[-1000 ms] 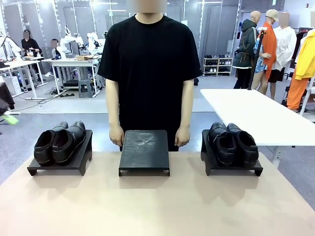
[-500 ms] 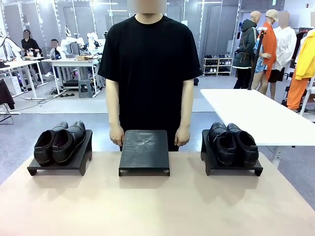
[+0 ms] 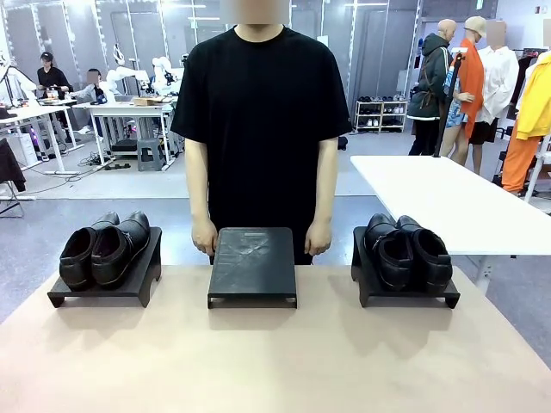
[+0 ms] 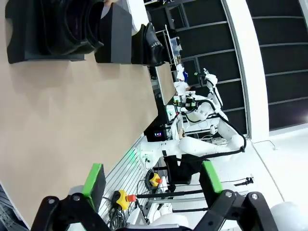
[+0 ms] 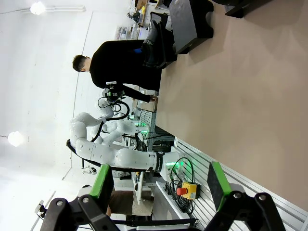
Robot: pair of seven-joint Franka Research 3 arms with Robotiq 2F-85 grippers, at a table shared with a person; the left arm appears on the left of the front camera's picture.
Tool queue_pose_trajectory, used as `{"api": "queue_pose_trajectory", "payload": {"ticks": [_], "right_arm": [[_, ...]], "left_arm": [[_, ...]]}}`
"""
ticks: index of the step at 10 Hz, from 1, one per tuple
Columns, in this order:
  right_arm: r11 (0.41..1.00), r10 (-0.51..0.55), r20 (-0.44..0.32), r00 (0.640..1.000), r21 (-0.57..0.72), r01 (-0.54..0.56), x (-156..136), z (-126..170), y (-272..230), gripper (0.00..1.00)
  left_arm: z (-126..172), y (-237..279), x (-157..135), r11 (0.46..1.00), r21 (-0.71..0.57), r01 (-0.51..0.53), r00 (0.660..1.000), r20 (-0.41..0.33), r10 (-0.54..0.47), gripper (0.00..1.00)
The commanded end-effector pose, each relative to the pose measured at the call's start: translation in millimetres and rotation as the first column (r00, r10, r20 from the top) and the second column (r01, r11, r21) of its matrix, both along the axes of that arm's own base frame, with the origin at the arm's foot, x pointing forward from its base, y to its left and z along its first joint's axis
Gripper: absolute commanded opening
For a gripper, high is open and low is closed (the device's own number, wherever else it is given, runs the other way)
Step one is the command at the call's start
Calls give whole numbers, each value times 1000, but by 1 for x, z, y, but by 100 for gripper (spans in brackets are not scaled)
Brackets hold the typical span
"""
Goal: Place the shoes on the stand as instructed by the person.
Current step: Pick up another pair of Shoes and place it on the Shoes Stand indicated by the person.
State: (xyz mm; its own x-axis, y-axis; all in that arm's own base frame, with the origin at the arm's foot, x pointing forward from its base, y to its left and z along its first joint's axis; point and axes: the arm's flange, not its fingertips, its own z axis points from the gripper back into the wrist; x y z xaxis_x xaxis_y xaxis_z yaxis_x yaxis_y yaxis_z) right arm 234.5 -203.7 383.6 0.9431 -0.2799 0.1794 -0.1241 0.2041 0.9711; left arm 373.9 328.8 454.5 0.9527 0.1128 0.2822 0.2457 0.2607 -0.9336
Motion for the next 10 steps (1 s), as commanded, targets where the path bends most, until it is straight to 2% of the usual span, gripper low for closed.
{"api": "queue_pose_trajectory", "payload": {"ticks": [1,2,10], "right_arm": [[1000,4,21,1000,-1,-4,-1,0,-1,100],[1000,4,21,1000,-1,-4,-1,0,-1,100],[1000,4,21,1000,-1,-4,-1,0,-1,100]], "left_arm": [[20,0,20,1000,10,15,1000,-11,-15,100],[0,0,0,1000,0,0,1000,0,0,100],[0,0,0,1000,0,0,1000,0,0,100]]}}
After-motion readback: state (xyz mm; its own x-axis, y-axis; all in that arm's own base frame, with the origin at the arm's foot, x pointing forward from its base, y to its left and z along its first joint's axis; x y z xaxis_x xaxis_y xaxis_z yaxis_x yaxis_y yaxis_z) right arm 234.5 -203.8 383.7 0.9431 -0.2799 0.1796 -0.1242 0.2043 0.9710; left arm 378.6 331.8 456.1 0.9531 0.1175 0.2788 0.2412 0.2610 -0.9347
